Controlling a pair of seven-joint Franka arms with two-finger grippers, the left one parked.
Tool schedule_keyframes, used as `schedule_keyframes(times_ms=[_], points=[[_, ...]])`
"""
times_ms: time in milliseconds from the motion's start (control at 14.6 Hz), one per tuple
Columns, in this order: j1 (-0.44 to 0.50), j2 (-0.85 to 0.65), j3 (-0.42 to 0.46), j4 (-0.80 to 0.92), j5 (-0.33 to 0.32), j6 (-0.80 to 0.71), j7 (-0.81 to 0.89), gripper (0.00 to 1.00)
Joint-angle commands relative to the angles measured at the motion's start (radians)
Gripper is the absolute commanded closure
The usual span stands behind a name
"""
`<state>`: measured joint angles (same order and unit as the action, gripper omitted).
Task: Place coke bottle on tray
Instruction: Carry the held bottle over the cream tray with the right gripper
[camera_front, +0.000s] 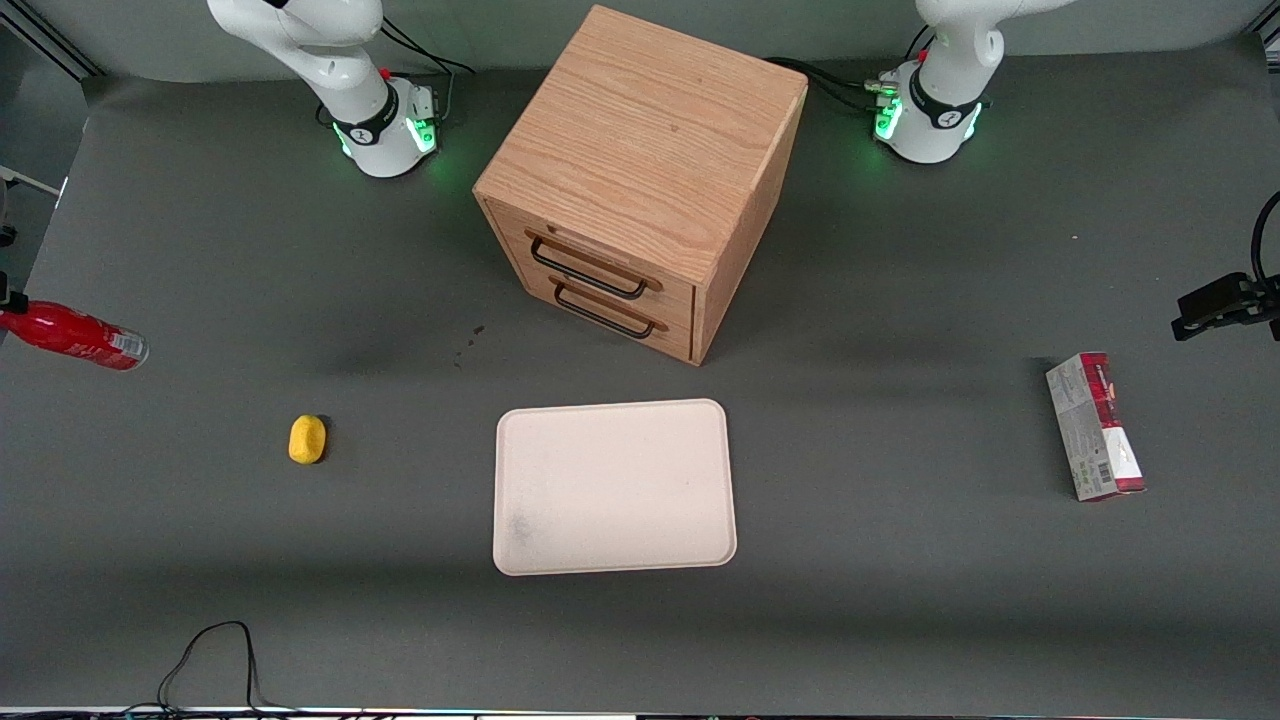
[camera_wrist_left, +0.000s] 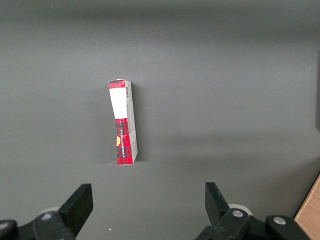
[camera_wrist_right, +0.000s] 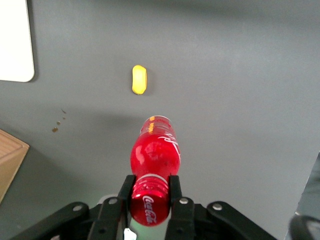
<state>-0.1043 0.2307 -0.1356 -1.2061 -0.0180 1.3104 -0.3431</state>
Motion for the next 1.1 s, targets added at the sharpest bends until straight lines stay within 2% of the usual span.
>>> schedule_keyframes(times_ms=[0, 137, 411, 548, 753, 890, 1027], points=[[0.056, 0.059, 0.004, 0.08, 0.001, -0.033, 0.111, 1.0], [0.109, 0.129, 0.043, 0.137, 0.003, -0.04, 0.243, 1.0], [0.126, 0.315, 0.232, 0.298, 0.001, -0.019, 0.612, 1.0], [0.144, 0.383, 0.301, 0.316, -0.005, 0.059, 0.775, 1.0], [0.25, 0.475, 0.297, 0.318, -0.025, 0.2, 0.947, 1.0], [0.313, 0.525, 0.298, 0.318, -0.081, 0.251, 0.99, 1.0], [0.337, 0.564, 0.298, 0.318, -0.088, 0.3, 1.022, 1.0]])
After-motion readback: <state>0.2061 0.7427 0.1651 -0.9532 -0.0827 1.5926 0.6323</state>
